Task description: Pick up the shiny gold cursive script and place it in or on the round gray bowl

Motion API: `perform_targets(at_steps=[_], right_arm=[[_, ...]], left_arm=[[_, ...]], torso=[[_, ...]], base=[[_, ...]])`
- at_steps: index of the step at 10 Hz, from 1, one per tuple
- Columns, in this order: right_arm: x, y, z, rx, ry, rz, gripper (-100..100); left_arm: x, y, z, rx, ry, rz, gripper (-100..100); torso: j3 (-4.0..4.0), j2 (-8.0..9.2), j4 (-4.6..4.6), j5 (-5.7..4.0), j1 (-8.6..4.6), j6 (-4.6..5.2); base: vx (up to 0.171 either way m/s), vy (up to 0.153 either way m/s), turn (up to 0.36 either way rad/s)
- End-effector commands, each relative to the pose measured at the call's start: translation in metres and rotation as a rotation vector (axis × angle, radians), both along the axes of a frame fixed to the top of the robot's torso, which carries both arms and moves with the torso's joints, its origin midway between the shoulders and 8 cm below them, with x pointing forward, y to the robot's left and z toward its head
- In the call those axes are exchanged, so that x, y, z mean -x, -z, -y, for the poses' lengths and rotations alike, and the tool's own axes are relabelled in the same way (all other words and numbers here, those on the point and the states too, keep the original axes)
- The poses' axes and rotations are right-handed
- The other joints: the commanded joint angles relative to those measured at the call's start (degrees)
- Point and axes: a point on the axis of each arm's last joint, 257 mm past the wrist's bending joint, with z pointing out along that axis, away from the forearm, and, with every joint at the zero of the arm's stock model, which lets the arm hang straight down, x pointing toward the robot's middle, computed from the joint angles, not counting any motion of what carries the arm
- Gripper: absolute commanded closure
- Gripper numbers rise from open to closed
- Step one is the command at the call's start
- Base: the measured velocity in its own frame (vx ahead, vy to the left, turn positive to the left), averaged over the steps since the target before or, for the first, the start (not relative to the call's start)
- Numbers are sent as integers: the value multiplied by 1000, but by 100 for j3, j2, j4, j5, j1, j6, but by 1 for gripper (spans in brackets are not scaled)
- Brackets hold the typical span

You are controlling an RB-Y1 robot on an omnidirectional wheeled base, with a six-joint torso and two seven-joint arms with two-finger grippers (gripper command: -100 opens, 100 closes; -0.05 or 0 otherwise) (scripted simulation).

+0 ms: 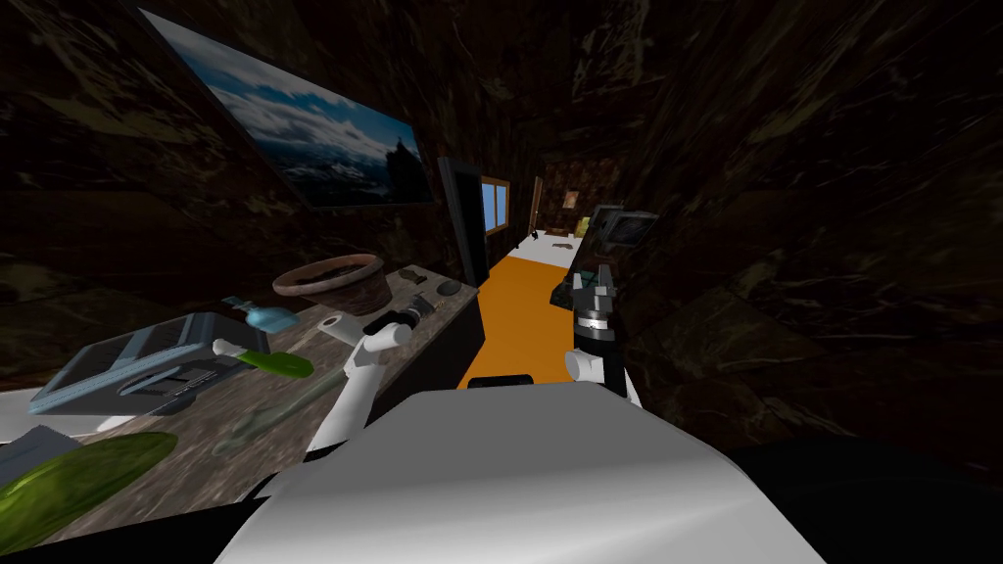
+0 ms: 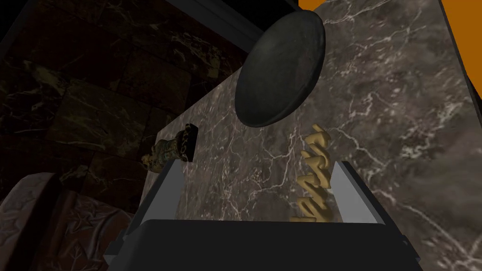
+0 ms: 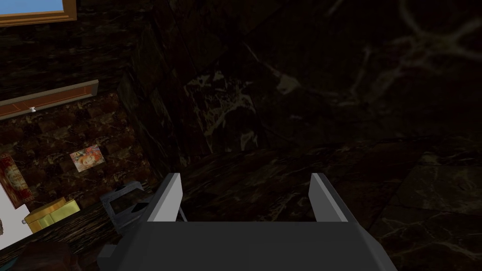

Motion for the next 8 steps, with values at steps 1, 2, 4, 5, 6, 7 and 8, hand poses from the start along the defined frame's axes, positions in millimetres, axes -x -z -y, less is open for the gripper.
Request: perform_targets(at_steps=[1,2,4,5,6,7,8], right_arm=[[0,0,0,0,0,0,0],[0,0,0,0,0,0,0],[0,0,0,0,0,0,0],[0,0,0,0,0,0,0],[0,0,0,0,0,0,0],[0,0,0,0,0,0,0],[0,0,0,0,0,0,0]], left_arm=[[-2,10,2,52,6,-49,-100],[0,17,4,54,13,-78,-100],[0,27,7,96,21,-133,-100],[-4,29,9,133,23,-158,-100],[0,35,11,135,29,-188,-100],[-2,38,12,169,32,-217,-100],[2,44,14,171,37,-244,-100]], torso=[[0,0,0,0,0,0],[-2,-3,0,0,0,1],[-2,-4,-1,0,1,0],[-1,-2,-1,0,0,0],[-1,-3,0,0,1,0],[-1,-2,-1,0,-2,-1],[-3,-5,-1,0,-1,0]], base=[[22,22,-10],[20,21,-7],[19,23,0],[19,26,7],[21,19,0],[25,20,16],[22,17,3]])
